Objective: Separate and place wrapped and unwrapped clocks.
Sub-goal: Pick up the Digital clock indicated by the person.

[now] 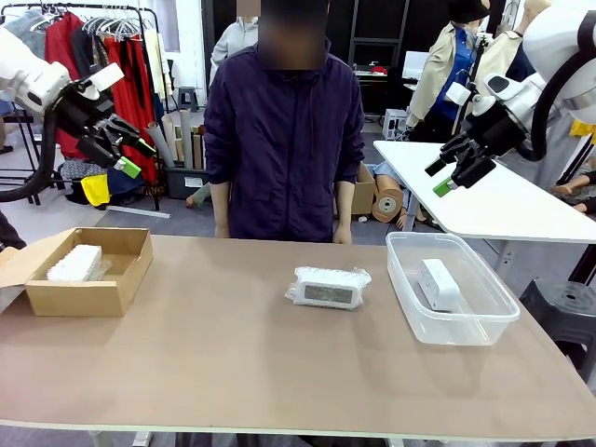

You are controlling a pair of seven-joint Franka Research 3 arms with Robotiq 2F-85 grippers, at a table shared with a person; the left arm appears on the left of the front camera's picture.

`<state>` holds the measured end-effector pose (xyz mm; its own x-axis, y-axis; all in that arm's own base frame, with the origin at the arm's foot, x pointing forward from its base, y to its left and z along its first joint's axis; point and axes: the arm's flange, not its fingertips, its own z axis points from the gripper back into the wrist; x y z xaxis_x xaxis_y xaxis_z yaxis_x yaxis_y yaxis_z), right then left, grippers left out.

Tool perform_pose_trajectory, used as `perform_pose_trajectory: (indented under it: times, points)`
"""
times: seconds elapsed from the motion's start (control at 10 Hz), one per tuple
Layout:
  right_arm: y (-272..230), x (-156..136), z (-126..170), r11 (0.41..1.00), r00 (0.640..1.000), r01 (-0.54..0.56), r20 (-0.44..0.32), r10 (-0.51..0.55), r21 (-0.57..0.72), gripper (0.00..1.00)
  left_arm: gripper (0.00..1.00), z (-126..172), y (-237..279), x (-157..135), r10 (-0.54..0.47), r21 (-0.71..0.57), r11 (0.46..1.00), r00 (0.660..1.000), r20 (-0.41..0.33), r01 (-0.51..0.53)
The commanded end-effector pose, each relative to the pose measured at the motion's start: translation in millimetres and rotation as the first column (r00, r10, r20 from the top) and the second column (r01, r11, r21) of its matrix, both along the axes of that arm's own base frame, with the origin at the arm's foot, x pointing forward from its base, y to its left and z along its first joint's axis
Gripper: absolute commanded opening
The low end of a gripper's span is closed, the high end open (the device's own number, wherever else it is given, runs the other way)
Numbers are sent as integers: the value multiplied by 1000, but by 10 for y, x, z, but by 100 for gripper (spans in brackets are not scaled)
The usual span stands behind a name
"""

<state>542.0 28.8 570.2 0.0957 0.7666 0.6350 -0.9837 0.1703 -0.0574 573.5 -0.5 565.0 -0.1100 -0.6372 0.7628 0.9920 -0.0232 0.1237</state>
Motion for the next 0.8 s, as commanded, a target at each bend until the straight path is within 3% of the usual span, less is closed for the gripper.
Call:
perform_pose_trajectory:
  times: [0.0,0.7]
  points:
    - [-1,10,28,1000,1000,-4,2,4,2,100,100,3,7,-3,-5,-1,1000,1000,7,5]
    - [-1,10,28,1000,1000,-4,2,4,2,100,100,3,7,-3,-5,-1,1000,1000,7,5]
